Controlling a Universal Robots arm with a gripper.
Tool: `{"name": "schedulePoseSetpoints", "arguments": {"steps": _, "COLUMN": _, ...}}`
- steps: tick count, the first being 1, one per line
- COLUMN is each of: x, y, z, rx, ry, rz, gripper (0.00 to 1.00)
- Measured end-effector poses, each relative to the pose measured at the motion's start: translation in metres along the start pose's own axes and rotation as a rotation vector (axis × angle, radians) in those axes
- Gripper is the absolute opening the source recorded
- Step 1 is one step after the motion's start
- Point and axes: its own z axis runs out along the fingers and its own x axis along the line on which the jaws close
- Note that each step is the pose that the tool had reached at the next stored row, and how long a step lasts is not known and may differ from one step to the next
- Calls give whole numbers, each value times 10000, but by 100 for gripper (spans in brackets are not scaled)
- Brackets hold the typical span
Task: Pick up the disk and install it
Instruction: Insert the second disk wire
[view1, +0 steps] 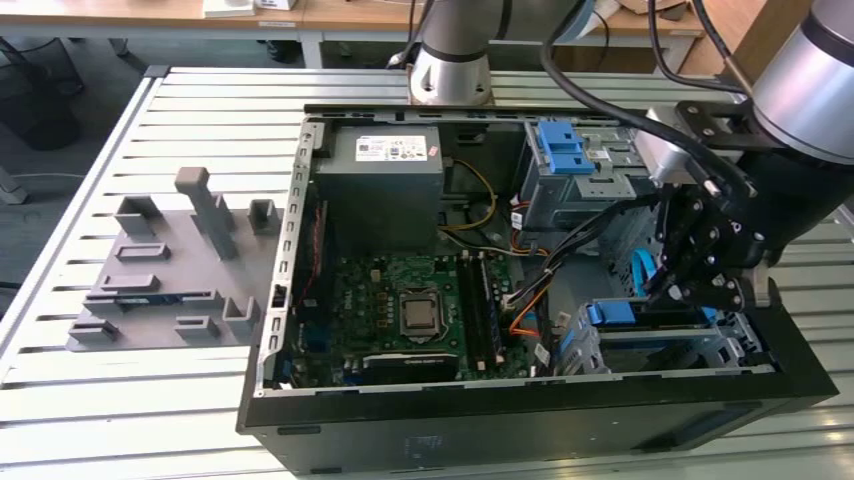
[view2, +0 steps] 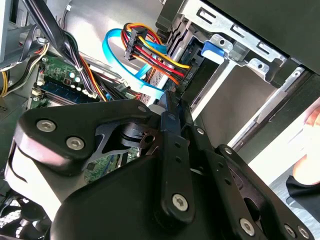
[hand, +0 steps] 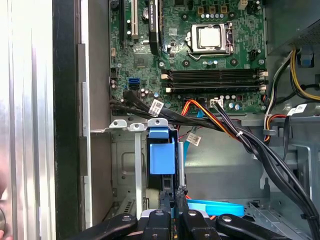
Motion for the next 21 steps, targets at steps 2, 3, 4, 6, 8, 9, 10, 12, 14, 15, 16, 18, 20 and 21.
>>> {"name": "schedulePoseSetpoints", "arguments": {"steps": 2, "x": 0, "y": -1, "z": 7, "rx": -2, "ry": -2, "rz": 36, "gripper": 16}}
{"name": "schedulePoseSetpoints", "arguments": {"steps": 3, "x": 0, "y": -2, "z": 11, "rx": -4, "ry": -5, "rz": 58, "gripper": 16}}
{"name": "schedulePoseSetpoints", "arguments": {"steps": 4, "x": 0, "y": -2, "z": 13, "rx": -6, "ry": -8, "rz": 78, "gripper": 16}}
{"name": "schedulePoseSetpoints", "arguments": {"steps": 6, "x": -1, "y": -4, "z": 18, "rx": -8, "ry": -14, "rz": 106, "gripper": 16}}
{"name": "schedulePoseSetpoints", "arguments": {"steps": 8, "x": -1, "y": -7, "z": 21, "rx": -11, "ry": -20, "rz": 115, "gripper": 16}}
{"name": "schedulePoseSetpoints", "arguments": {"steps": 9, "x": -1, "y": -9, "z": 23, "rx": -13, "ry": -26, "rz": 117, "gripper": 16}}
{"name": "schedulePoseSetpoints", "arguments": {"steps": 10, "x": -1, "y": -12, "z": 23, "rx": -15, "ry": -32, "rz": 119, "gripper": 16}}
{"name": "schedulePoseSetpoints", "arguments": {"steps": 12, "x": 0, "y": -13, "z": 24, "rx": -19, "ry": -46, "rz": 125, "gripper": 16}}
{"name": "schedulePoseSetpoints", "arguments": {"steps": 14, "x": -1, "y": -15, "z": 24, "rx": -20, "ry": -55, "rz": 126, "gripper": 16}}
{"name": "schedulePoseSetpoints", "arguments": {"steps": 15, "x": -1, "y": -16, "z": 25, "rx": -21, "ry": -58, "rz": 128, "gripper": 16}}
{"name": "schedulePoseSetpoints", "arguments": {"steps": 16, "x": -1, "y": -16, "z": 26, "rx": -22, "ry": -63, "rz": 129, "gripper": 16}}
{"name": "schedulePoseSetpoints", "arguments": {"steps": 18, "x": -1, "y": -17, "z": 26, "rx": -22, "ry": -63, "rz": 129, "gripper": 16}}
{"name": "schedulePoseSetpoints", "arguments": {"steps": 20, "x": 0, "y": -17, "z": 24, "rx": -21, "ry": -63, "rz": 129, "gripper": 16}}
{"name": "schedulePoseSetpoints", "arguments": {"steps": 21, "x": 0, "y": -17, "z": 22, "rx": -21, "ry": -65, "rz": 129, "gripper": 16}}
